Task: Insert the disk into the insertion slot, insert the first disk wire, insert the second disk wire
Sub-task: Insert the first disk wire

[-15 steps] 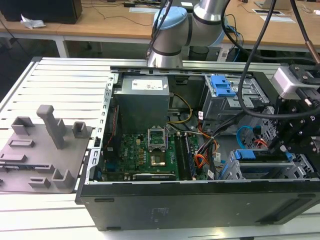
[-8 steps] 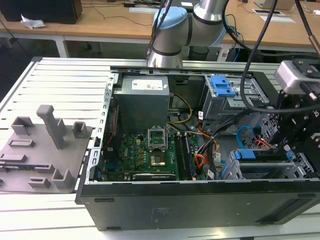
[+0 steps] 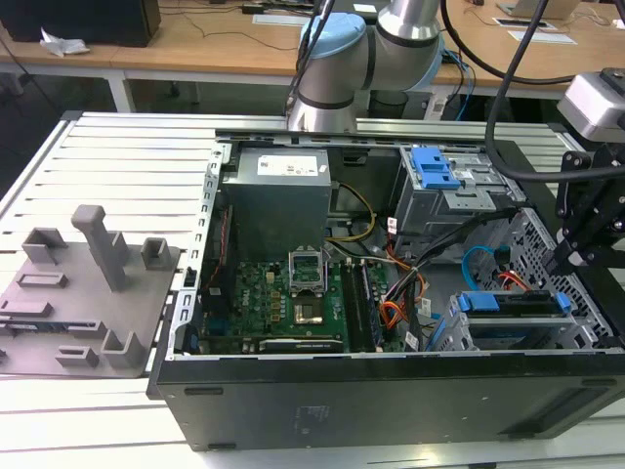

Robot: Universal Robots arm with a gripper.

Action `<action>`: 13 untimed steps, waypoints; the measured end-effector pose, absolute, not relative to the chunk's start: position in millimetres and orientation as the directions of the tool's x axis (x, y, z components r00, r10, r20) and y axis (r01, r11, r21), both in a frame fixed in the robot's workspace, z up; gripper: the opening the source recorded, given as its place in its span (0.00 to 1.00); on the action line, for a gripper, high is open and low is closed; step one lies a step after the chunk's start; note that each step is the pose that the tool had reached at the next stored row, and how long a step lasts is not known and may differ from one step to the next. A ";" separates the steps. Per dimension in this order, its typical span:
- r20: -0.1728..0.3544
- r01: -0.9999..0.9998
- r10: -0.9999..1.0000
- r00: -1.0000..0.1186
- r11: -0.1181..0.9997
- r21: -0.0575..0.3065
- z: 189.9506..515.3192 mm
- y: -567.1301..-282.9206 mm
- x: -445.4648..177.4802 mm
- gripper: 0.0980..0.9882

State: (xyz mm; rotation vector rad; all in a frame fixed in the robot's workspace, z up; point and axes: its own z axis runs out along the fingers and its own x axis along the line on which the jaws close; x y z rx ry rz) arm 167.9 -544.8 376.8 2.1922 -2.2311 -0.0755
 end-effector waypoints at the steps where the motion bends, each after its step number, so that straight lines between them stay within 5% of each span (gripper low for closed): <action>1: -0.025 -0.999 -1.000 -0.018 0.017 0.043 376.8 -544.8 167.9 0.01; 13: -0.025 -0.999 -1.000 -0.018 0.017 0.043 376.9 -544.7 154.0 0.01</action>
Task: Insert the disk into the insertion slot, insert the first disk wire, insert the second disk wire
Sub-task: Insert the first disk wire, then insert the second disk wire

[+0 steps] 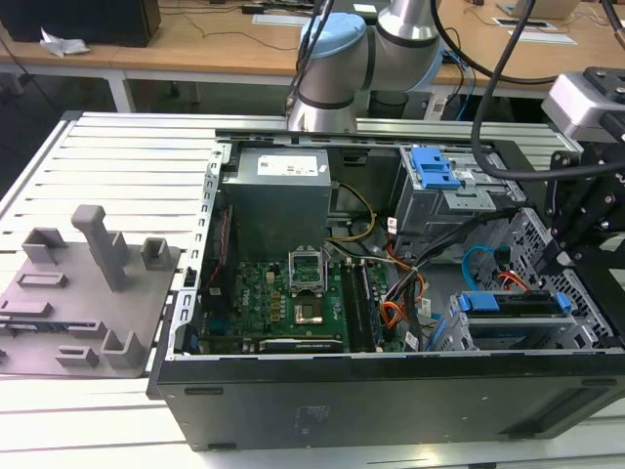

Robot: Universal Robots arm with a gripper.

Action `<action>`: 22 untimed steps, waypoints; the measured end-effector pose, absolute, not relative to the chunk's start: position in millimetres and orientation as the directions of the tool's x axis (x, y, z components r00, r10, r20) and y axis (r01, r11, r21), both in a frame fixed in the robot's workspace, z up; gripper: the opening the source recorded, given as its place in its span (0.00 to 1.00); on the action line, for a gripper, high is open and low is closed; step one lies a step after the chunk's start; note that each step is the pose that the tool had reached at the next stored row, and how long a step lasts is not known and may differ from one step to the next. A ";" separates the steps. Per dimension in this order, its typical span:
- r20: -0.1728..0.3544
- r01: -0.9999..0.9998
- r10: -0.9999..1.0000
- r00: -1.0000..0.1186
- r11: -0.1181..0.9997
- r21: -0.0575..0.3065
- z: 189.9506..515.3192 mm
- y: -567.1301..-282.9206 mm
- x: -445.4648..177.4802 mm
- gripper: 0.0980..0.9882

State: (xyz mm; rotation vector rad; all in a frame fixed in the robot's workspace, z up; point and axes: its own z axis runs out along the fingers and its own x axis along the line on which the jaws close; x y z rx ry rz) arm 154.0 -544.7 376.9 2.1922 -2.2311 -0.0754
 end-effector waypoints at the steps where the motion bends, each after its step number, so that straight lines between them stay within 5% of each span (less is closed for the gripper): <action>1: -0.025 -0.999 -1.000 -0.018 0.017 0.043 376.9 -544.8 152.7 0.01; 22: -0.025 -0.999 -1.000 -0.018 0.017 0.043 376.9 -544.8 145.4 0.02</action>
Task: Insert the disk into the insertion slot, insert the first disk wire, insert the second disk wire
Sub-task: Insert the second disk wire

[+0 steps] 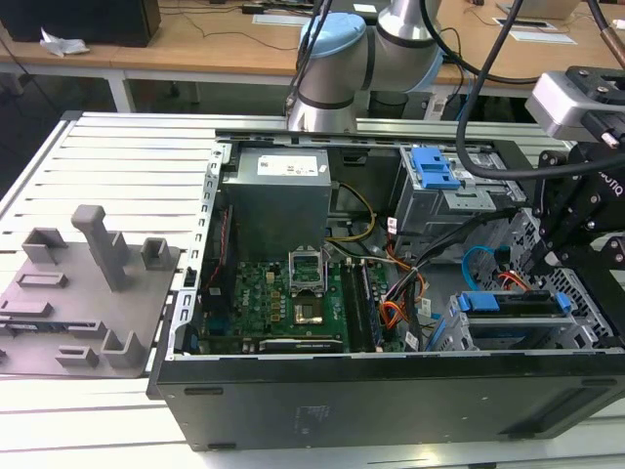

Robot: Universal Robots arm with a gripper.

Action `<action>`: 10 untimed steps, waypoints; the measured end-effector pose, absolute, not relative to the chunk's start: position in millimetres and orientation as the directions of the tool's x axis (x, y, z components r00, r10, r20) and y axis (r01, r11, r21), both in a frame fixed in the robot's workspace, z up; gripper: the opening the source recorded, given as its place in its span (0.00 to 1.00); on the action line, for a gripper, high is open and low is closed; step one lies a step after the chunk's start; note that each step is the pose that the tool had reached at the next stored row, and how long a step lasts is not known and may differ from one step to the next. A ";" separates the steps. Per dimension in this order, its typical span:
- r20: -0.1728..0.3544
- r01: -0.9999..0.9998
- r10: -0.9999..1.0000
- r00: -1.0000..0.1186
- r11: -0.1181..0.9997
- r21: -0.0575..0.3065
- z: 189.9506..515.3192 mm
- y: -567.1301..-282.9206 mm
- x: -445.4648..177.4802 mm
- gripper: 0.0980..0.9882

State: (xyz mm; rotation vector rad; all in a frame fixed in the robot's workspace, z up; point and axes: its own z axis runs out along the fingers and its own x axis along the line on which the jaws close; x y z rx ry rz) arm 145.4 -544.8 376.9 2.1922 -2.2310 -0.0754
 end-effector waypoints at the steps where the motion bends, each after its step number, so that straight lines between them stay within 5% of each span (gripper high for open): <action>1: -0.025 -0.999 -1.000 -0.018 0.017 0.043 376.9 -544.8 145.4 0.08; 4: -0.025 -0.999 -1.000 -0.018 0.017 0.043 376.9 -544.8 145.3 0.23; 10: -0.025 -0.999 -1.000 -0.010 0.009 0.043 376.9 -528.3 145.3 0.23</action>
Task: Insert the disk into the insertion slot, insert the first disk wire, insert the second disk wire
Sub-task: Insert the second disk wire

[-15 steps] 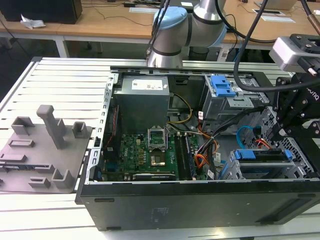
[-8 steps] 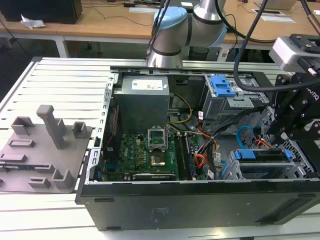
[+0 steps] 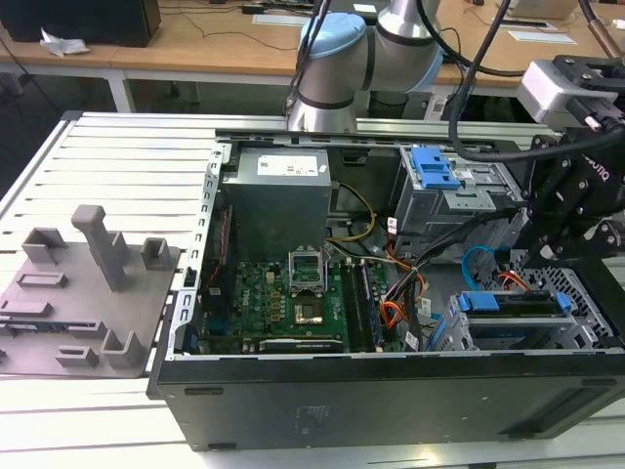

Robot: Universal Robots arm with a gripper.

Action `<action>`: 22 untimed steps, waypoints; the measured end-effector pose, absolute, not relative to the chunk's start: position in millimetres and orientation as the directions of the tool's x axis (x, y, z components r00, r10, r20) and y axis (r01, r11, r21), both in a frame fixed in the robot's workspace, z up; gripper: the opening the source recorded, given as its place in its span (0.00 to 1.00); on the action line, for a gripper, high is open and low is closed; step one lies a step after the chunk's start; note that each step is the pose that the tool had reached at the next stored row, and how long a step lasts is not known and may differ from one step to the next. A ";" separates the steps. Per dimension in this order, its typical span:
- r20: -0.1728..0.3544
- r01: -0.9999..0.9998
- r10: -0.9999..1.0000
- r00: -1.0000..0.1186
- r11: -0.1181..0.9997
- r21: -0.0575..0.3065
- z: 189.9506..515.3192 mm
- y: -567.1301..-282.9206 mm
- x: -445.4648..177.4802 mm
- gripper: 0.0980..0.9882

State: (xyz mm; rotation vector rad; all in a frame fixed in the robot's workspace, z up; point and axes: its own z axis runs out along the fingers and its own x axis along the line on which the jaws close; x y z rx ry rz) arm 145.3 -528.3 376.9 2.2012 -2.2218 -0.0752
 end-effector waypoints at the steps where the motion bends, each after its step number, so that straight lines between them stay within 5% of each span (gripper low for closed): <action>1: -0.025 -0.998 -0.998 0.052 -0.053 0.043 376.9 -528.0 145.3 0.23; 22: -0.025 -0.996 -0.996 0.081 -0.082 0.043 383.0 -527.0 128.8 0.23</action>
